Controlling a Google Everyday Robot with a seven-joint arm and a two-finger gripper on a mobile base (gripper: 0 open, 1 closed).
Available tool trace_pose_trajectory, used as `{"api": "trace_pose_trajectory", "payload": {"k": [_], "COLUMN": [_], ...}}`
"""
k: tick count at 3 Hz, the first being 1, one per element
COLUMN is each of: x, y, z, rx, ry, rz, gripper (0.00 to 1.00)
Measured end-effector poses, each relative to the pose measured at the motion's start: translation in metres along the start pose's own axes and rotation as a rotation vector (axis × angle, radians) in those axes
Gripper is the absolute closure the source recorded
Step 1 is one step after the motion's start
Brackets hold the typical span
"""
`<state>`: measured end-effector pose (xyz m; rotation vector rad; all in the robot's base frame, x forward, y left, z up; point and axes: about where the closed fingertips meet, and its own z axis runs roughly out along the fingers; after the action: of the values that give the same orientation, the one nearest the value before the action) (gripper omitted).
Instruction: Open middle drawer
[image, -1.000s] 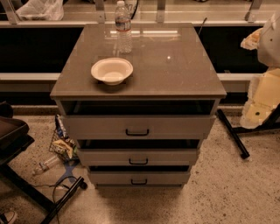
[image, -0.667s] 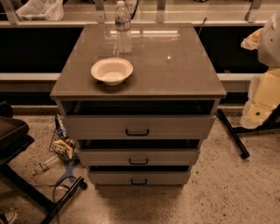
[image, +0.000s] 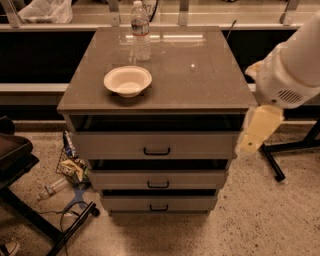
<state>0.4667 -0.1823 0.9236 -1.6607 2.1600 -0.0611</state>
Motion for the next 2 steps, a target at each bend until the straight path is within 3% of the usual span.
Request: {"api": "trace_pose_trajectory", "payload": {"k": [2], "x": [-0.001], "y": [0.015], "z": [0.123], "rx": [0.012], "ry": [-0.093], "rz": [0.041], "gripper": [0.00]}}
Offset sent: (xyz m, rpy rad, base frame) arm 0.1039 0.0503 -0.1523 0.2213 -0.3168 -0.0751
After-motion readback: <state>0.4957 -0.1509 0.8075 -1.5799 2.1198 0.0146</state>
